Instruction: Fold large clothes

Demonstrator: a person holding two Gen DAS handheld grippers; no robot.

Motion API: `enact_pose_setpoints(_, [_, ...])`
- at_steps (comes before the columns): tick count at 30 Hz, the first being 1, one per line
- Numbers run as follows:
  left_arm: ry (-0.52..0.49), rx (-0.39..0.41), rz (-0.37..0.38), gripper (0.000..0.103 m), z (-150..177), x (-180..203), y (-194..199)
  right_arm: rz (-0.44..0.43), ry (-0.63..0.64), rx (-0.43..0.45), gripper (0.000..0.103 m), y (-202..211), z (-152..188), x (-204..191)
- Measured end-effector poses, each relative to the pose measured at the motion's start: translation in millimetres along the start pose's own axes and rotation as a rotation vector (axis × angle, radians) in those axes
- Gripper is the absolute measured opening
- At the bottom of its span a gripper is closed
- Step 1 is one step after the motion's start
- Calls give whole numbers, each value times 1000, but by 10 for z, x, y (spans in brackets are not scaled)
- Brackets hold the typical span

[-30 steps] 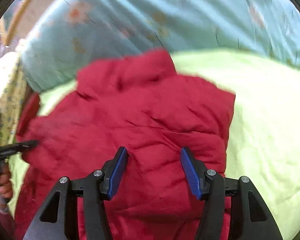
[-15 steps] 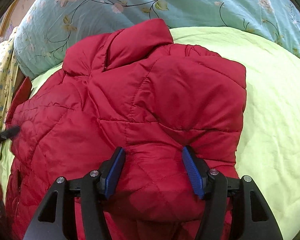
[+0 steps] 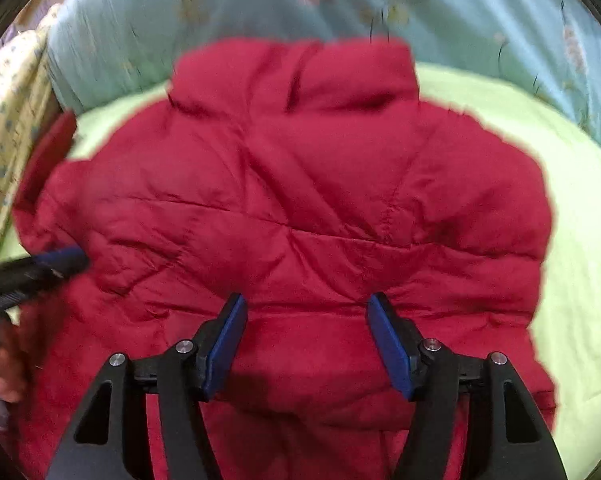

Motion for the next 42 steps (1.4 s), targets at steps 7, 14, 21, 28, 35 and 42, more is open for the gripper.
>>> enact_pose_setpoints(7, [-6,30,14,29,33,-23,47,-12,-21,5,66,-27,-25,13])
enact_pose_setpoints(14, [34,31,22,29,27,-99,365,-43,-61,39,66,201,-89,-13])
enact_pose_setpoints(21, [97,108,-69,31,-42,-445,790,-104,-73,73,66,491,-31,-160])
enact_pose_setpoints(28, [147,138,-117,32,-36,-752,962,-138,-88,76,66,634,67,-199])
enact_pose_setpoints(35, [153,167,-168,32,-135,-951,1091,-162,-102,55,66,693,208,-217])
enact_pose_setpoints(42, [131,226,-421,61,-502,-1377,1254,-194,-106,33,67,747,360,-286])
Point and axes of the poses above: each gripper's, at about its wrist camera, not at the fingertips, and y roughly against the way its jaws point, x to its right, z to its underside, the point moved 7 cm from there along -y, roughly the way its jaws point, and after that the axes turned 6 degrees about x, right-handed, at the moved point
